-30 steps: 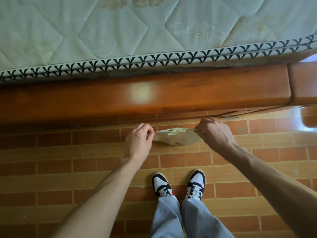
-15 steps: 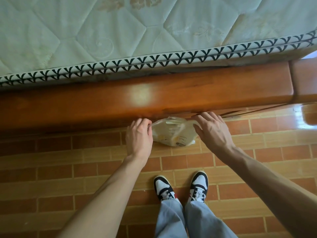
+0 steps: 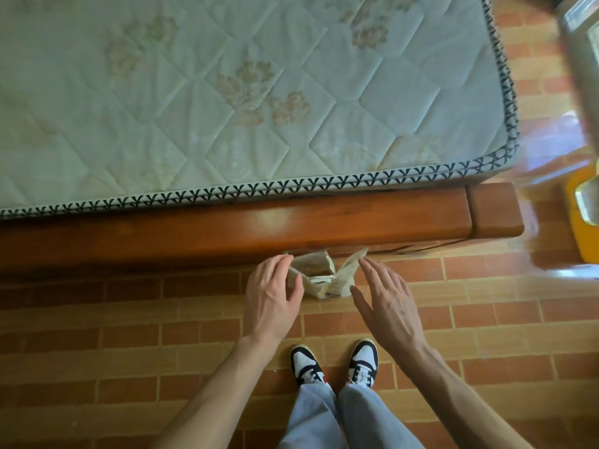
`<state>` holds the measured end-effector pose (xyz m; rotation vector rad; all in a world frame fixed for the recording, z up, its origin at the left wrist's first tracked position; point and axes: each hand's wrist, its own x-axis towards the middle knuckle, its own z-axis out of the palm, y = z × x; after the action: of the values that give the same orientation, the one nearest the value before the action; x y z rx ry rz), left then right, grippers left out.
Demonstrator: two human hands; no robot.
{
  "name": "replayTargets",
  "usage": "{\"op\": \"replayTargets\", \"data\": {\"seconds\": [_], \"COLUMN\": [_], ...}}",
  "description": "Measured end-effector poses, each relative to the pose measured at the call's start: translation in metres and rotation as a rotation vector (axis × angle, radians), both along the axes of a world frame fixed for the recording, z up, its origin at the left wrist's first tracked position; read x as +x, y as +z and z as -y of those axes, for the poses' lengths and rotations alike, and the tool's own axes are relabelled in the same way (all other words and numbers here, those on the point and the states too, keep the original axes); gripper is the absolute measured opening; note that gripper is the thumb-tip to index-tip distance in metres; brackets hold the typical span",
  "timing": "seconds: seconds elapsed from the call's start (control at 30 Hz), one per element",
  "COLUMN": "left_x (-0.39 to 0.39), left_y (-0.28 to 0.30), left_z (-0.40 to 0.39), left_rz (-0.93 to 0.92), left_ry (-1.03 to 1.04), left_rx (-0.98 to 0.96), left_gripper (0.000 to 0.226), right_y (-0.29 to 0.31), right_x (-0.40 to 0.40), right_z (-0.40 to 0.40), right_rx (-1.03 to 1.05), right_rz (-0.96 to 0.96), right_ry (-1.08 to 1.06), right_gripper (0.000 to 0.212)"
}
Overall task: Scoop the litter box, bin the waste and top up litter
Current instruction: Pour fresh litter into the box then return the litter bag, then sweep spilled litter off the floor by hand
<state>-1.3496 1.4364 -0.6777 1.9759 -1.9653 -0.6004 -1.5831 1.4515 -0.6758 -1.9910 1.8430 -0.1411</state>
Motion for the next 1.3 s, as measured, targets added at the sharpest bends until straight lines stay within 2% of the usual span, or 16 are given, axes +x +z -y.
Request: {"op": "replayTargets", "data": {"seconds": [0.13,0.33,0.63,0.93,1.3], "left_x": [-0.005,-0.016,-0.040,-0.125,-0.273], "left_y": [0.063,0.155,0.259,0.326,0.352], "left_z": [-0.009,-0.018,-0.015,0.004,0.017], "left_rz": [0.034,0.084,0.125,0.085,0.125], "left_ry": [-0.052,-0.114,-0.247,-0.368,-0.493], "left_rx": [-0.036,-0.087,-0.176,-0.338,-0.338], "left_gripper": [0.053,0.059,0.071,0.069,0.066], "right_y": [0.063,0.157,0.268,0.323,0.344], "right_x": [0.005,0.005,-0.016,-0.098,-0.222], "right_z": [-0.017,-0.036,-0.051,-0.053,-0.056], "right_rx": [-0.019,-0.068,-0.188,-0.247,-0.287], "right_rz": [-0.040,-0.096,-0.172,-0.212,-0.215], "right_ry": [-0.058,-0.138,-0.287,-0.410,-0.584], "right_gripper": [0.064,0.065,0.073,0.079,0.078]}}
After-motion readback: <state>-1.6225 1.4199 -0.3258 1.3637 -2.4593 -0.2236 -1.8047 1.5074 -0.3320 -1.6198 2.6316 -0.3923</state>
